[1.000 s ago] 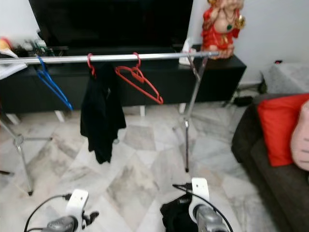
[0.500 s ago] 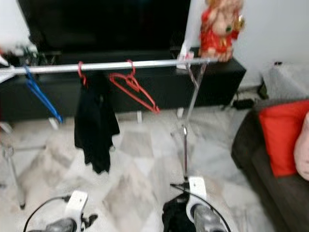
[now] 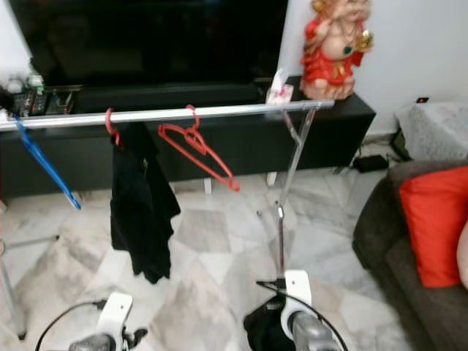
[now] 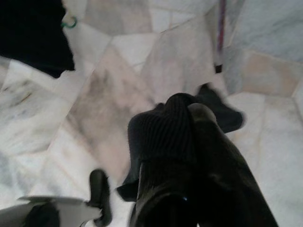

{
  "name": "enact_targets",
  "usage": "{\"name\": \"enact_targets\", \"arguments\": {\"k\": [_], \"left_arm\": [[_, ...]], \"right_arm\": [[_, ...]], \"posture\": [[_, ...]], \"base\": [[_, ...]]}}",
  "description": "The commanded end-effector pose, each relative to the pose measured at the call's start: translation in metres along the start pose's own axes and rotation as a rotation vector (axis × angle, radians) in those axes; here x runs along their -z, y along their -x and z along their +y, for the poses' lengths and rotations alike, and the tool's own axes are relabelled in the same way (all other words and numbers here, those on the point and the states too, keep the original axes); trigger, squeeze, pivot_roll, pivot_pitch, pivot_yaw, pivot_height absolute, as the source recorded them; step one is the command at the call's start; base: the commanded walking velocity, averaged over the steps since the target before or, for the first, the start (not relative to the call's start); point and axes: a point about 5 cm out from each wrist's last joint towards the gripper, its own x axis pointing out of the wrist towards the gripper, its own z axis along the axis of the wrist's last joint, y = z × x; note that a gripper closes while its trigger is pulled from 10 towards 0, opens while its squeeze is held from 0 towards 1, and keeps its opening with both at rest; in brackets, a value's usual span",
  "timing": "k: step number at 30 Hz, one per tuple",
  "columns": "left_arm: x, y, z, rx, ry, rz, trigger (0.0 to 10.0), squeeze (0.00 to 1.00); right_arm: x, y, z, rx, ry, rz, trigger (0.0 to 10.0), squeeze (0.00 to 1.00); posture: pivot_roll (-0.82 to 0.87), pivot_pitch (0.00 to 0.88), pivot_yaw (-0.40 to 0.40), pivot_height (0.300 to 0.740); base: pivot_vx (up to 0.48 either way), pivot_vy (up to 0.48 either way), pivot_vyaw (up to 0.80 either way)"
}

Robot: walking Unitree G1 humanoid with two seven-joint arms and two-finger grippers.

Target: Hang hanger

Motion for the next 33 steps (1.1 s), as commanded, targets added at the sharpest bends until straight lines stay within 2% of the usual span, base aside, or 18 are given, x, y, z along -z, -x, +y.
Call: {"name": "enact_targets", "arguments": {"k": [1, 10, 25, 30, 33], "left_arm": [[0.0033, -0.0006, -0.0080, 0.021, -0.006, 0.014, 10.0, 0.00], [0.0033, -0.0007, -0.0089, 0.022, -0.010, 0.015, 10.0, 0.00], [0.0020, -0.0010, -0.0099, 0.033, -0.021, 0.015, 10.0, 0.00], [0.0016, -0.0012, -0.0104, 0.033, -0.025, 0.014, 10.0, 0.00], [0.0013, -0.0014, -0.0122, 0.042, -0.026, 0.016, 10.0, 0.00]], "right_arm": [[0.0002, 0.0018, -0.0087, 0.021, 0.008, -0.004, 10.0, 0.00], [0.0004, 0.0017, -0.0083, 0.018, 0.015, 0.001, 10.0, 0.00], [-0.0025, 0.0012, -0.0076, 0.014, 0.022, -0.004, 10.0, 0.00], [-0.0042, 0.0011, -0.0075, 0.008, 0.064, -0.008, 10.0, 0.00], [-0.0049, 0.0013, -0.0092, 0.017, 0.063, -0.013, 10.0, 0.00]], "posture": [[-0.13, 0.000, -0.020, 0.740], [-0.13, 0.000, -0.028, 0.740], [-0.13, 0.000, -0.024, 0.740], [-0.13, 0.000, -0.023, 0.740], [-0.13, 0.000, -0.025, 0.740]], "base": [[0.319, 0.000, 0.00], [0.316, 0.000, 0.00], [0.000, 0.000, 0.00], [0.000, -0.096, 0.00], [0.000, -0.160, 0.68]]}}
